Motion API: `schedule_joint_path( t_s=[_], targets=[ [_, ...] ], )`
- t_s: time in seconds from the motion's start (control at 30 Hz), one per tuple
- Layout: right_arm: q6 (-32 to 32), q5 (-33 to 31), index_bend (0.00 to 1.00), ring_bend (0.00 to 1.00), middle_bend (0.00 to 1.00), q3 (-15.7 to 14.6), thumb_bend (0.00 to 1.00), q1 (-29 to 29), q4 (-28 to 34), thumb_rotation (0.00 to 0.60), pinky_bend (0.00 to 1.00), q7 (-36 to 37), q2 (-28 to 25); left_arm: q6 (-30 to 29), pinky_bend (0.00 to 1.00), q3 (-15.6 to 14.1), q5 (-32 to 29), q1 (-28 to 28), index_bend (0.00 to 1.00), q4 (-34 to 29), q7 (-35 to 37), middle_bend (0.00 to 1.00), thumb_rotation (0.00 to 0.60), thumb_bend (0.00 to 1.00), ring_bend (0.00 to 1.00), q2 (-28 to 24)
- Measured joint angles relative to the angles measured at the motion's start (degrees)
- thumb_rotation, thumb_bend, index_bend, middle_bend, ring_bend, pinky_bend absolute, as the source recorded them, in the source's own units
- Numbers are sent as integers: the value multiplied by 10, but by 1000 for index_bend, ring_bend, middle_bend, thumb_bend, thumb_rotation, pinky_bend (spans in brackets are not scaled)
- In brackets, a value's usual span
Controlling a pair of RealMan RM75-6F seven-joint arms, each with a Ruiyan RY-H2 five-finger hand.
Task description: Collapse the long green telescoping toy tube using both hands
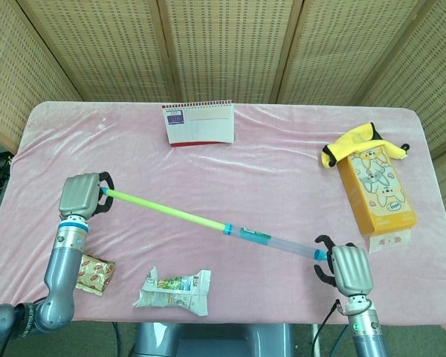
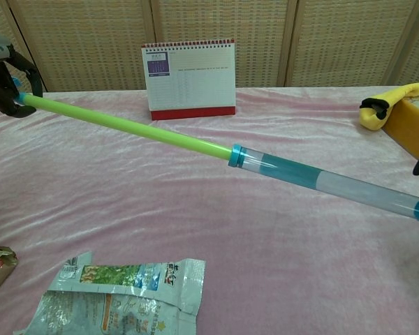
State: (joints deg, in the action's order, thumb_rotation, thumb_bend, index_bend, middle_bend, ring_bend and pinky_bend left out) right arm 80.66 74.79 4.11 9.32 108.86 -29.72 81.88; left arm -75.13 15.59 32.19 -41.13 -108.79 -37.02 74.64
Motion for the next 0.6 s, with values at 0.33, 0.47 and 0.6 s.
schedule_joint_path(
  t_s=[0.33,0.47,0.6],
  targets=[
    [-12,-38,376,895,931,13,455,11,-20,600,544,-12,19,3,834,1,5,4,867,-13,15,962,600,689,865,-11],
    [-16,-54,449,910,949,23,464,19,-43,600,566,-18,35,10,834,1,7,7,867,-16,26,962,600,698,865,-21],
    [-13,-59,565,929,971,29,472,23,-61,600,583,-14,47,14,834,-1,8,9,867,-15,30,962,600,699,865,-25]
  ],
)
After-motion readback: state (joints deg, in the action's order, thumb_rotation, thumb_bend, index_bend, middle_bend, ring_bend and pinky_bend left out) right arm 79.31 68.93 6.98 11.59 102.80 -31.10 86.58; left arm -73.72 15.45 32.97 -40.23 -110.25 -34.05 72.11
